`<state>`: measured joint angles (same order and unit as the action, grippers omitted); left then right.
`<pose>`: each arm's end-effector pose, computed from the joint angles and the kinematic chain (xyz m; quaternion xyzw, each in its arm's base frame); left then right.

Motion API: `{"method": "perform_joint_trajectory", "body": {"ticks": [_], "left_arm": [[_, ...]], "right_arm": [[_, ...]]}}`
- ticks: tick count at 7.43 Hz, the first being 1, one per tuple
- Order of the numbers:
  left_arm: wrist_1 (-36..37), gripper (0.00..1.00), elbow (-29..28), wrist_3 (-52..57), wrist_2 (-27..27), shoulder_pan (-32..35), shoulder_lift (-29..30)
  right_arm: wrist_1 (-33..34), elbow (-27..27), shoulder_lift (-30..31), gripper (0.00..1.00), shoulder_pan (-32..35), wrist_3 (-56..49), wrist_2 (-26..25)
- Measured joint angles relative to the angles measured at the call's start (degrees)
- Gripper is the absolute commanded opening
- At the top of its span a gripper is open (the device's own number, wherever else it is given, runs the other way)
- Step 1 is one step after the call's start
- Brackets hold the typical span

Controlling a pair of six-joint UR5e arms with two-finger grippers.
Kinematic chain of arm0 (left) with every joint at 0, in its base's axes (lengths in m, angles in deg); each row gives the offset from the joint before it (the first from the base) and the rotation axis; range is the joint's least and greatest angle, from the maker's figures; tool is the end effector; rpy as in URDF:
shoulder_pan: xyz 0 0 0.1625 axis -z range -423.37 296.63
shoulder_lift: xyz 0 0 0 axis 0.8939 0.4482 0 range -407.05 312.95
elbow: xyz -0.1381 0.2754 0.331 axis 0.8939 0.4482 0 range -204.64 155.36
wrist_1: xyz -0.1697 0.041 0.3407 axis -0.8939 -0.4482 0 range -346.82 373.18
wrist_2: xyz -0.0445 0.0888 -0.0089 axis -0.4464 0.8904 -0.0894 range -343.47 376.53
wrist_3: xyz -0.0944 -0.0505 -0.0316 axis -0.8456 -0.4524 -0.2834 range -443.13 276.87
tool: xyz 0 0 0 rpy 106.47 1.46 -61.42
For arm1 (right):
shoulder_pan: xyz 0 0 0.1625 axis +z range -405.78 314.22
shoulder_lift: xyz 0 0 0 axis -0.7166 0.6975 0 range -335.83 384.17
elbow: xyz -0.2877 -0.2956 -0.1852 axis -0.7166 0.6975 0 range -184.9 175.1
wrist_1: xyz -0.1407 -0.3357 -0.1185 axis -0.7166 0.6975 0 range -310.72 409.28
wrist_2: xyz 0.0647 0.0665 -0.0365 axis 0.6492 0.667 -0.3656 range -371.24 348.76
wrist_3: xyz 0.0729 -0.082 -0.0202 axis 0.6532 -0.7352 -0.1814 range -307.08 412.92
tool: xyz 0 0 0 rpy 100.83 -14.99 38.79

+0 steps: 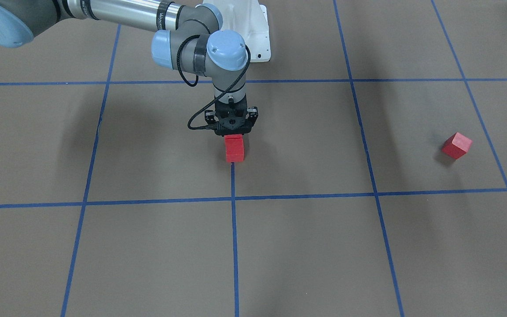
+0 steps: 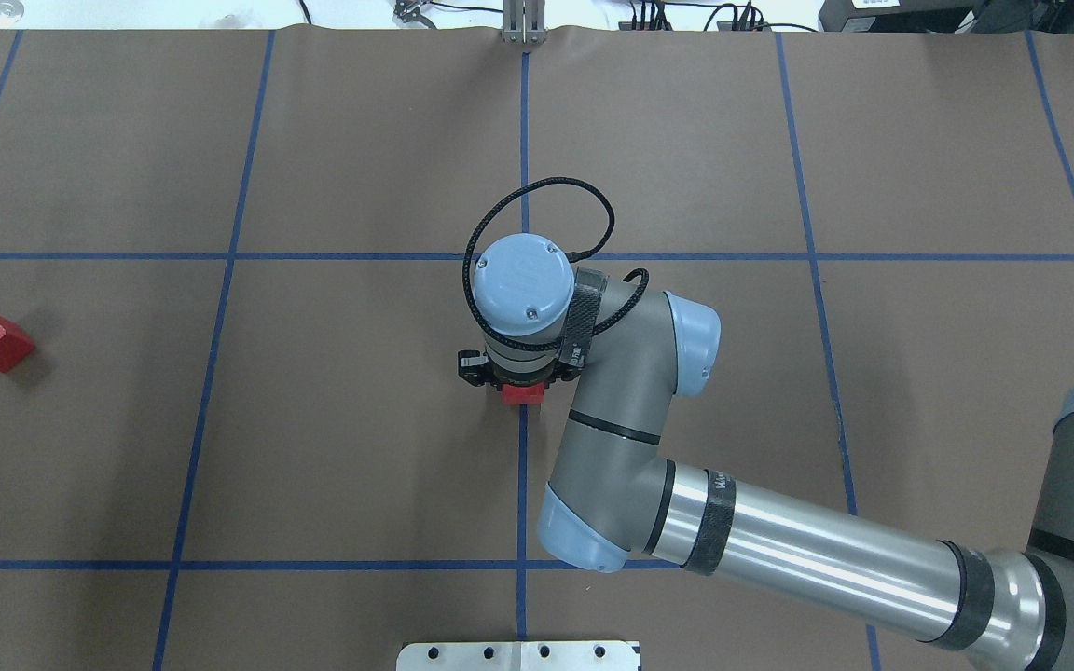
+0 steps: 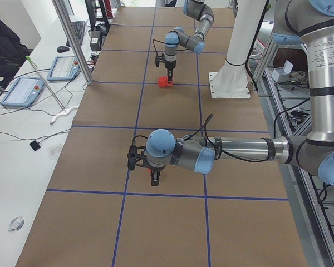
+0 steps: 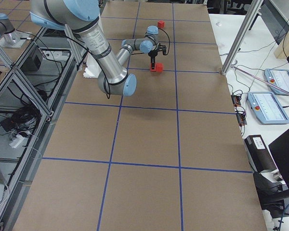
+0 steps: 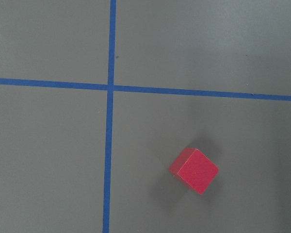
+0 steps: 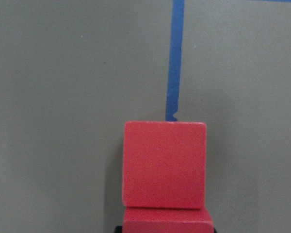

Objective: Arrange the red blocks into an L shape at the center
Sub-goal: 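Lower the red cube beside the center cube, farther from the robot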

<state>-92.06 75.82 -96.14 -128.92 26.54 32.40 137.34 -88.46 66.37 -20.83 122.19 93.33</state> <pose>-0.0408 -0.3890 0.6426 0.0633 0.4715 -0.0378 0.8788 -0.6365 -0.4122 0.2392 0.0335 -0.3830 -0.0129 0.9230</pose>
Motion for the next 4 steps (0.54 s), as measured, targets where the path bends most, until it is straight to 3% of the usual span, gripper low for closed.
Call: {"method": "perform_joint_trajectory", "body": {"ticks": [4], "left_arm": [[0.0, 1.0, 0.1, 0.0, -0.1, 0.0, 0.0]], "right_arm": [[0.0, 0.5, -0.1, 0.0, -0.1, -0.7, -0.1]]}}
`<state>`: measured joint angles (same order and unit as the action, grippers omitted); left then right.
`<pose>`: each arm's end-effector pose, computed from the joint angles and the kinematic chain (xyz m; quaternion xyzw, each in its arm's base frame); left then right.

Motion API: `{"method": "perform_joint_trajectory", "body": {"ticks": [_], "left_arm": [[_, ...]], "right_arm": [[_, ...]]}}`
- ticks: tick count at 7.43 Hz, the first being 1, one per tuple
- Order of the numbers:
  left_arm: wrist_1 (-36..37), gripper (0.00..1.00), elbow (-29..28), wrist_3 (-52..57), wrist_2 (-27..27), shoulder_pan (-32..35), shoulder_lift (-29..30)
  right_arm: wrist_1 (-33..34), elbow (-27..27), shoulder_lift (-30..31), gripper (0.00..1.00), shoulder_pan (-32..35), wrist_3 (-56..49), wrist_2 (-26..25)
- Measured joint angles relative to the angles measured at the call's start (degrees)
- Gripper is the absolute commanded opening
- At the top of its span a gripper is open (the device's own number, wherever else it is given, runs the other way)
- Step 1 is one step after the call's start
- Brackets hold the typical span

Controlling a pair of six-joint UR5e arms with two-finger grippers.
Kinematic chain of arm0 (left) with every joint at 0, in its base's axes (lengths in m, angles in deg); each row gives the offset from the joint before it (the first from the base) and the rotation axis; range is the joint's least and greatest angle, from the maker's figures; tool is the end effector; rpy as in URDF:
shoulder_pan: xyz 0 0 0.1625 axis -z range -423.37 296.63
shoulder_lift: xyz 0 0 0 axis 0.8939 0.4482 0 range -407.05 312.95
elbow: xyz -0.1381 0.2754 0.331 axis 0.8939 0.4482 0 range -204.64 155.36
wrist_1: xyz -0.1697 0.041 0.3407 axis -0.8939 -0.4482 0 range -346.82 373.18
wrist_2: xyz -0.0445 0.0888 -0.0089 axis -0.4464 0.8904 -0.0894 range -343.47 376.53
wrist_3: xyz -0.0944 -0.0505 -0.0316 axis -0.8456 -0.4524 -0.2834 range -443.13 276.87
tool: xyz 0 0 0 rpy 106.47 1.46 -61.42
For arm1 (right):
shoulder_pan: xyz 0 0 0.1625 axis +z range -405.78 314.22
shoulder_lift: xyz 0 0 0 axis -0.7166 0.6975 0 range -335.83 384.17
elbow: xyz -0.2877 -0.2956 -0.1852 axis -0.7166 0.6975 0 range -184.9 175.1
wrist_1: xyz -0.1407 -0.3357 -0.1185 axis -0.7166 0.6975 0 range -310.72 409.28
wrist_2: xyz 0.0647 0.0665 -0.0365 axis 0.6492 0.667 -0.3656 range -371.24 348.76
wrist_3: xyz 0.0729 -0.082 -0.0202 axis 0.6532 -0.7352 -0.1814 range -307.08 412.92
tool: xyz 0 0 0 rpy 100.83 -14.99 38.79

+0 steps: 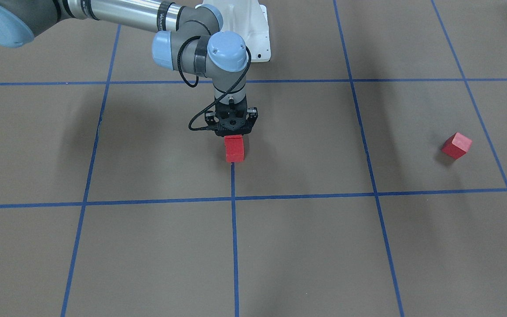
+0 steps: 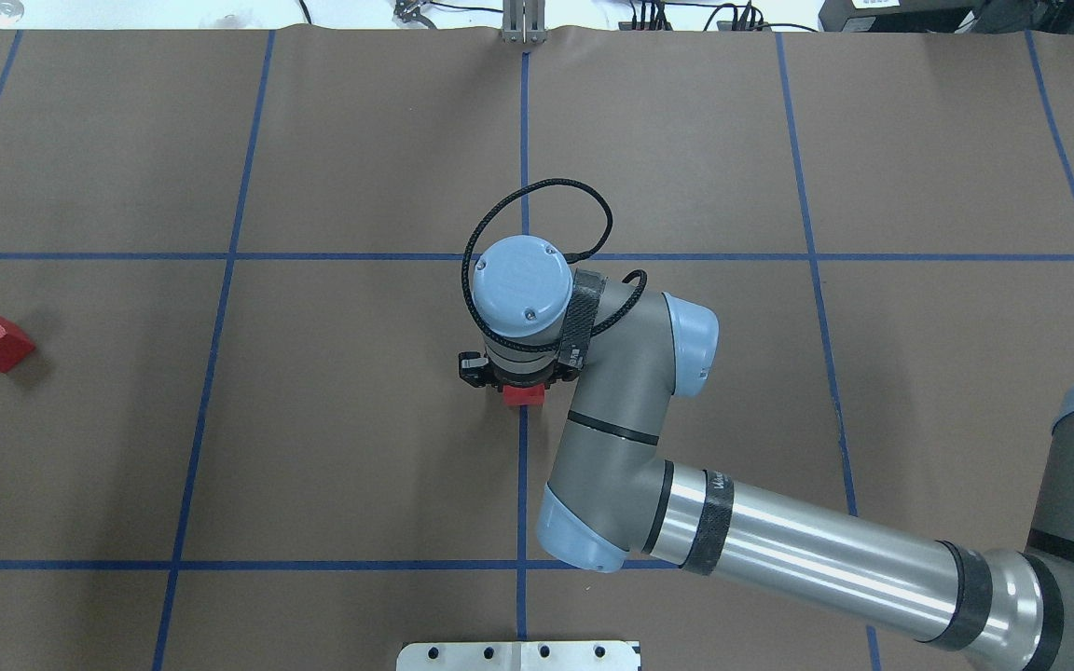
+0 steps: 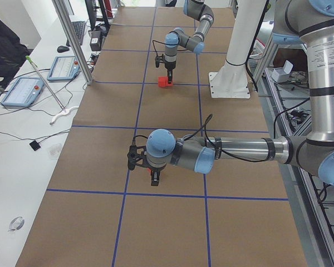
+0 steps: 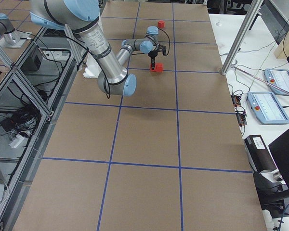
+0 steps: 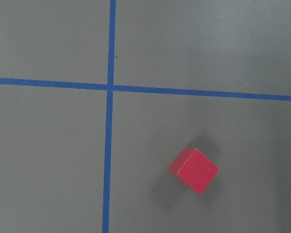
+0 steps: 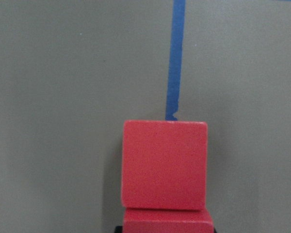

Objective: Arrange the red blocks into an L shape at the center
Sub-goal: 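Lower the red cube beside the center cube, farther from the robot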

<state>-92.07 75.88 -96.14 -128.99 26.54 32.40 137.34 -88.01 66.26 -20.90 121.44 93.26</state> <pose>-0.0407 -0.3890 0.6420 0.0638 0.4720 -0.0374 0.8785 -0.6387 -0.4123 0.2411 0.0351 -0.3802 -0.0189 0.9241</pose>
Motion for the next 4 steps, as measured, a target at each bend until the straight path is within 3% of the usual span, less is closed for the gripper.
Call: {"method": "perform_joint_trajectory", "body": {"ticks": [4], "left_arm": [[0.0, 1.0, 0.1, 0.0, 0.0, 0.0, 0.0]], "right_arm": [[-0.1, 0.1, -0.1, 0.0, -0.1, -0.4, 0.0]]}}
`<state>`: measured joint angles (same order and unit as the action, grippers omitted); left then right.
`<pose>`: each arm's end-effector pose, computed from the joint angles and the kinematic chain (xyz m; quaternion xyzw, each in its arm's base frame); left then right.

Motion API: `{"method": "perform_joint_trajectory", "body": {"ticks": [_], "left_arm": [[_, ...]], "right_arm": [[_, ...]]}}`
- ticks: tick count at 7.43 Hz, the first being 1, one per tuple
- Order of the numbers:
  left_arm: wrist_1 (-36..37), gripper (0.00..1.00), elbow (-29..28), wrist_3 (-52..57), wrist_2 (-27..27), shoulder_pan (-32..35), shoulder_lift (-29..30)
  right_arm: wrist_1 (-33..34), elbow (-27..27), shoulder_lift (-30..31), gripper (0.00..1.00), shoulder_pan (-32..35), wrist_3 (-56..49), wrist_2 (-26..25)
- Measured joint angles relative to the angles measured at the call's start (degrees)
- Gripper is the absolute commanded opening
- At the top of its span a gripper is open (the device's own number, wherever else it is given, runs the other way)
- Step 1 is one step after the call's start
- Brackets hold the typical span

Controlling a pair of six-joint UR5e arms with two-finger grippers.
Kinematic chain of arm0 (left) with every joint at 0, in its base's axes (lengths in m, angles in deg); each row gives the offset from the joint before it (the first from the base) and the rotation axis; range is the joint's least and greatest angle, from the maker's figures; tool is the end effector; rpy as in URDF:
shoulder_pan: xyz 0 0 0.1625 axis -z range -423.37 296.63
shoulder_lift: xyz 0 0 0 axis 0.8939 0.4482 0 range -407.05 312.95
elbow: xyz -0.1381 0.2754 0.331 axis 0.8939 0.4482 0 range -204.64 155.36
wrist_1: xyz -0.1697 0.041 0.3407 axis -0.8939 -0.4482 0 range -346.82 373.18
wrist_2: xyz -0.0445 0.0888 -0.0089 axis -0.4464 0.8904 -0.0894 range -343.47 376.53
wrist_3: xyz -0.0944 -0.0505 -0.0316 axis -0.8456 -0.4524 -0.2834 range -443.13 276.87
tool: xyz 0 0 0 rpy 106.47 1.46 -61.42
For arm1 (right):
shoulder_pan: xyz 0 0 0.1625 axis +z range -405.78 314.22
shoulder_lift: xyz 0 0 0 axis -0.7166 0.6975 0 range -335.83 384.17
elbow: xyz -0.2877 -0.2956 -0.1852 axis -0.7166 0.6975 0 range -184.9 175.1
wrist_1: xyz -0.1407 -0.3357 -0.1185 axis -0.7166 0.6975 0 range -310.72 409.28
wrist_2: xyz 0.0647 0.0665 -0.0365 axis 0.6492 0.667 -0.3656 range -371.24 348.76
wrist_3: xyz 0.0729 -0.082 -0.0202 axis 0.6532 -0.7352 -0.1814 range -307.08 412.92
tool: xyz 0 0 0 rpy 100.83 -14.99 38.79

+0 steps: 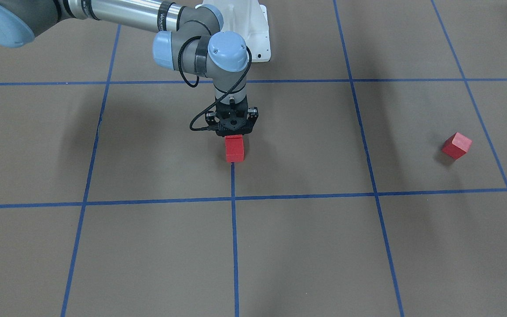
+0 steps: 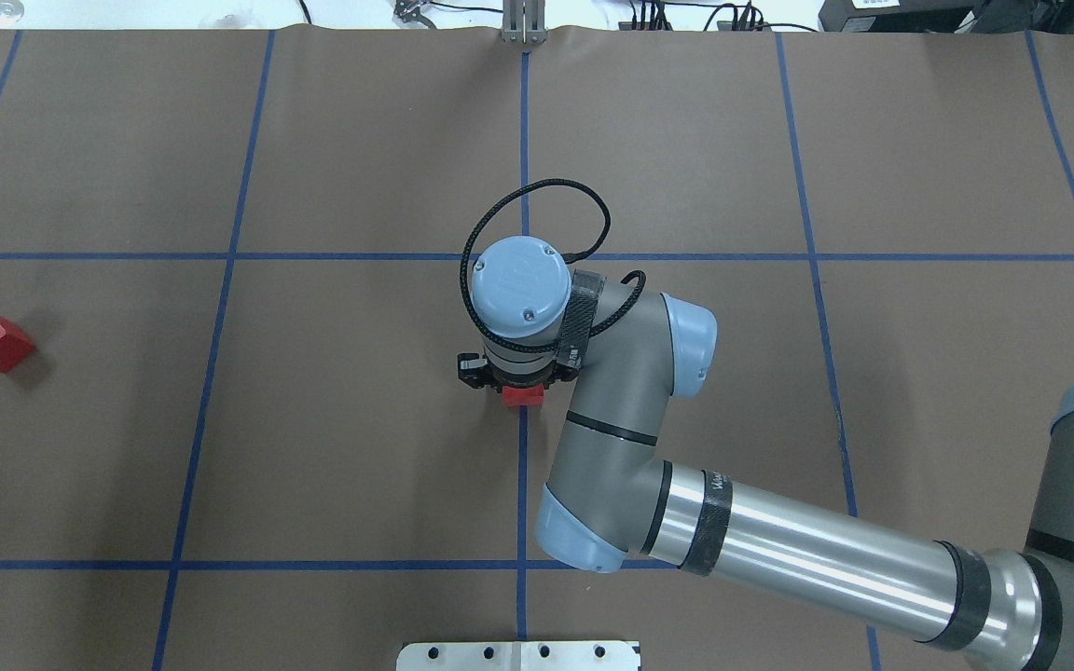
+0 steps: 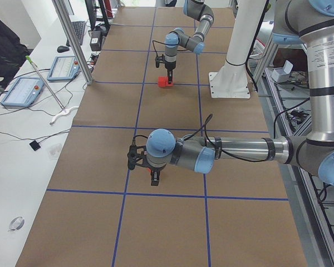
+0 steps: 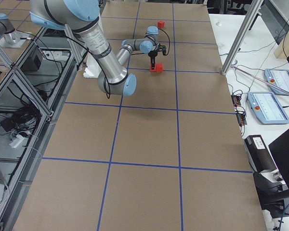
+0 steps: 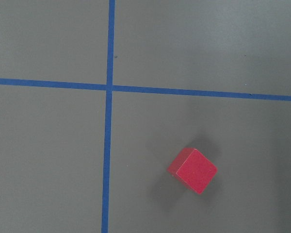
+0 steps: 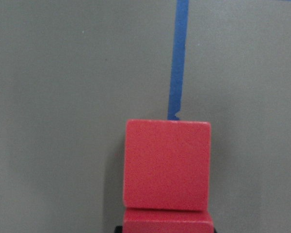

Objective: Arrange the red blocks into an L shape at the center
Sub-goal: 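Lower the red cube beside the center cube, farther from the robot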

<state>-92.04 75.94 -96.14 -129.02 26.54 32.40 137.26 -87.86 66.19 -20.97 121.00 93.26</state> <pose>-0.0407 -0.3890 0.6415 0.0640 0.4723 -0.0372 0.8783 -0.6398 -0.4119 0.2410 0.0364 -0.3801 -0.0230 0.9240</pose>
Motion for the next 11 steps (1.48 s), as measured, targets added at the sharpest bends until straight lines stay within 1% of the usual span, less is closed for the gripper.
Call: {"method": "perform_joint_trajectory", "body": {"ticks": [7, 8, 10, 11], "left_arm": [[0.0, 1.0, 0.2, 0.0, 0.0, 0.0, -0.1], [0.0, 1.0, 0.2, 0.0, 0.0, 0.0, -0.1], [0.0, 1.0, 0.2, 0.0, 0.0, 0.0, -0.1], [0.0, 1.0, 0.2, 0.0, 0.0, 0.0, -0.1]], "right_arm": [[0.0, 0.4, -0.2, 0.0, 0.0, -0.1, 0.0], [0.0, 0.5, -0.3, 0.03, 0.0, -0.1, -0.1], [0.0, 0.7, -0.5, 0.23, 0.0, 0.0, -0.1], [0.0, 0.8, -0.5, 0.25, 0.0, 0.0, -0.1]]}}
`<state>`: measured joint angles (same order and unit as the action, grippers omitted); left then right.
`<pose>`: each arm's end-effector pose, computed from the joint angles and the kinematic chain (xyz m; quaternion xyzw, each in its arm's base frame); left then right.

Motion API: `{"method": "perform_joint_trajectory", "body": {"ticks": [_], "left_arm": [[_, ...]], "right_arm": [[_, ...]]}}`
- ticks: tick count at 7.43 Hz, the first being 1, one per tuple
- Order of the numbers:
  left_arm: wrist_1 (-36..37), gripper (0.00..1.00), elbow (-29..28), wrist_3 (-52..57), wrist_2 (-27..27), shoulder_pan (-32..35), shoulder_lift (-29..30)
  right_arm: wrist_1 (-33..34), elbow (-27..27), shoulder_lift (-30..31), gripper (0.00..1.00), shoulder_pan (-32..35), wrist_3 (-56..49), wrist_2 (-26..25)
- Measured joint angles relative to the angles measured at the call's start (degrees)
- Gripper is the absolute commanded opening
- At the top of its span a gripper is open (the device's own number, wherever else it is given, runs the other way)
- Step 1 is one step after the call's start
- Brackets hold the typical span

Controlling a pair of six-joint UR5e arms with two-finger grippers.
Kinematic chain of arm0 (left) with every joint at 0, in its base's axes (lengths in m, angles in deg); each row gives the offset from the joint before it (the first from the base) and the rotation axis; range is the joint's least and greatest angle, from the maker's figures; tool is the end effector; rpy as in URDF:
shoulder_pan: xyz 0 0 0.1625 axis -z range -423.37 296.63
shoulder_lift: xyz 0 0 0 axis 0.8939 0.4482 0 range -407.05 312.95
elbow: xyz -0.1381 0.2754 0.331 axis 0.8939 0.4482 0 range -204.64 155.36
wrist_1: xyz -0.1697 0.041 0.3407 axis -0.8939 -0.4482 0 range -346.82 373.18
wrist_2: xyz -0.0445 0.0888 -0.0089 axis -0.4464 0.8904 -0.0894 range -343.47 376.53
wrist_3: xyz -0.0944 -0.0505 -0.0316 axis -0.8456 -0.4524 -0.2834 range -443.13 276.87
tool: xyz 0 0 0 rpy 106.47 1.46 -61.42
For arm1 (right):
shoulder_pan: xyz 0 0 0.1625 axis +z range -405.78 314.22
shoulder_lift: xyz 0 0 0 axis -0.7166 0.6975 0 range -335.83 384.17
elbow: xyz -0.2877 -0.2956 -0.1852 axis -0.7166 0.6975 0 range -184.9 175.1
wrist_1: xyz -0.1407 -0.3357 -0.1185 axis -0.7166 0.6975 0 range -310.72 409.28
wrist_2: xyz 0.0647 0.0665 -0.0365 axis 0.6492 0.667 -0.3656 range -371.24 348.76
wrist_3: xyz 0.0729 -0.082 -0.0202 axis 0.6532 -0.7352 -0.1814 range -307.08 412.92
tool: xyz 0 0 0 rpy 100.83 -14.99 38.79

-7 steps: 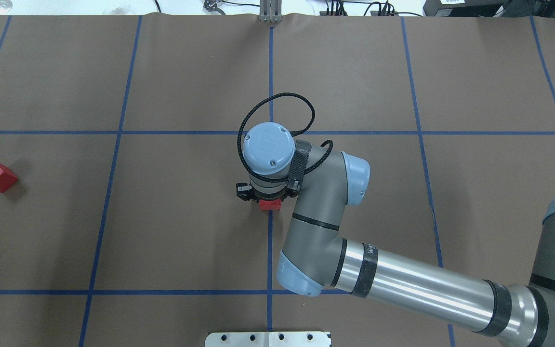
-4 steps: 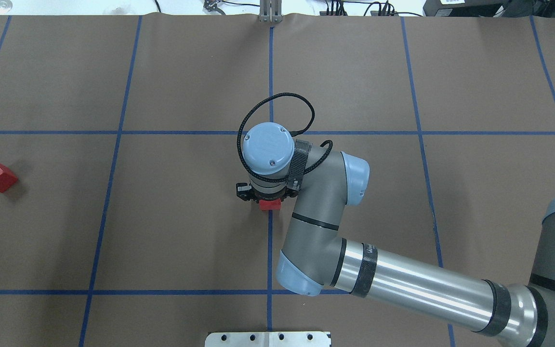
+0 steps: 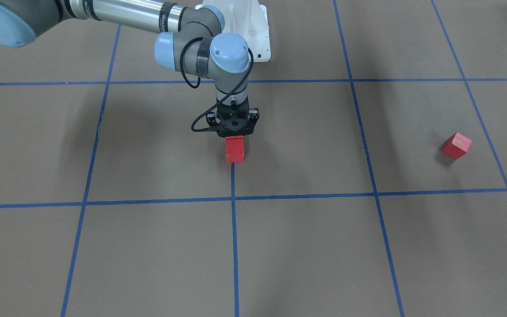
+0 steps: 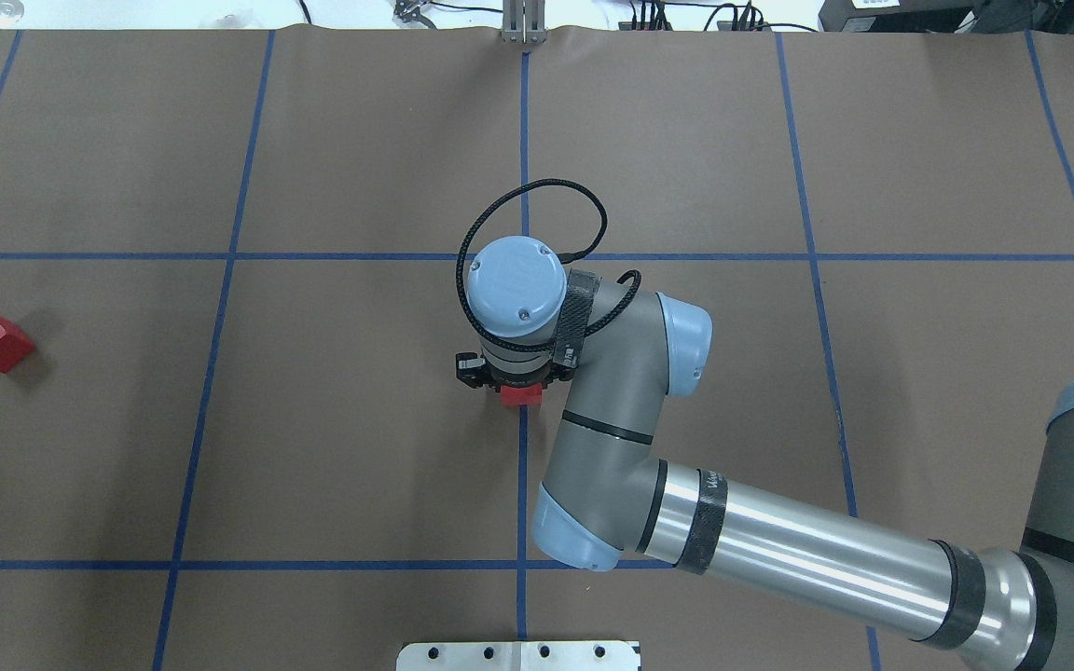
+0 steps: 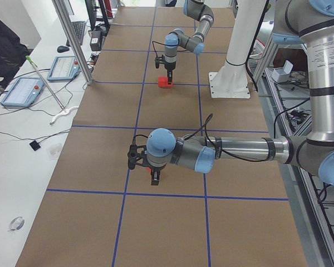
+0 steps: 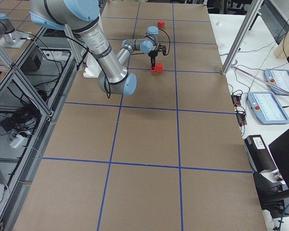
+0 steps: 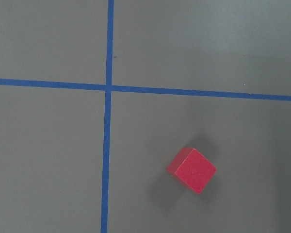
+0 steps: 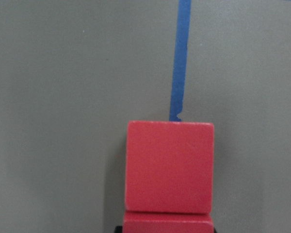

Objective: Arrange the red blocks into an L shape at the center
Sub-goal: 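Lower the red cube beside the center cube, farther from the robot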

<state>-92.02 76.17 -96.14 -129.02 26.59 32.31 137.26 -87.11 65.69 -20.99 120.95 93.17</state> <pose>-0.0410 -0.3883 0.6403 0.0651 0.4723 -0.0371 0.8783 -0.6432 -0.4133 0.2400 0.0362 -0.3780 -0.0230 0.9248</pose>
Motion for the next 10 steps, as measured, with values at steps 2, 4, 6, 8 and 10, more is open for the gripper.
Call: {"method": "perform_joint_trajectory", "body": {"ticks": [2, 4, 6, 8, 10], "left_arm": [[-0.1, 1.0, 0.0, 0.0, 0.0, 0.0, -0.1], [-0.1, 1.0, 0.1, 0.0, -0.1, 0.0, -0.1], [-0.1, 1.0, 0.1, 0.0, -0.1, 0.0, -0.1], [-0.1, 1.0, 0.1, 0.0, -0.1, 0.0, -0.1], [-0.1, 1.0, 0.1, 0.0, -0.1, 0.0, -0.1]], "right_arm": [[0.0, 0.0, -0.2, 0.39, 0.0, 0.0, 0.0], [0.0, 0.1, -0.3, 0.55, 0.0, 0.0, -0.3], [0.0, 0.1, -0.3, 0.54, -0.2, -0.3, -1.1], [0.0, 0.1, -0.3, 0.54, -0.2, -0.6, -1.4], [0.1, 0.1, -0.2, 0.54, -0.2, -0.7, -1.4]]}}
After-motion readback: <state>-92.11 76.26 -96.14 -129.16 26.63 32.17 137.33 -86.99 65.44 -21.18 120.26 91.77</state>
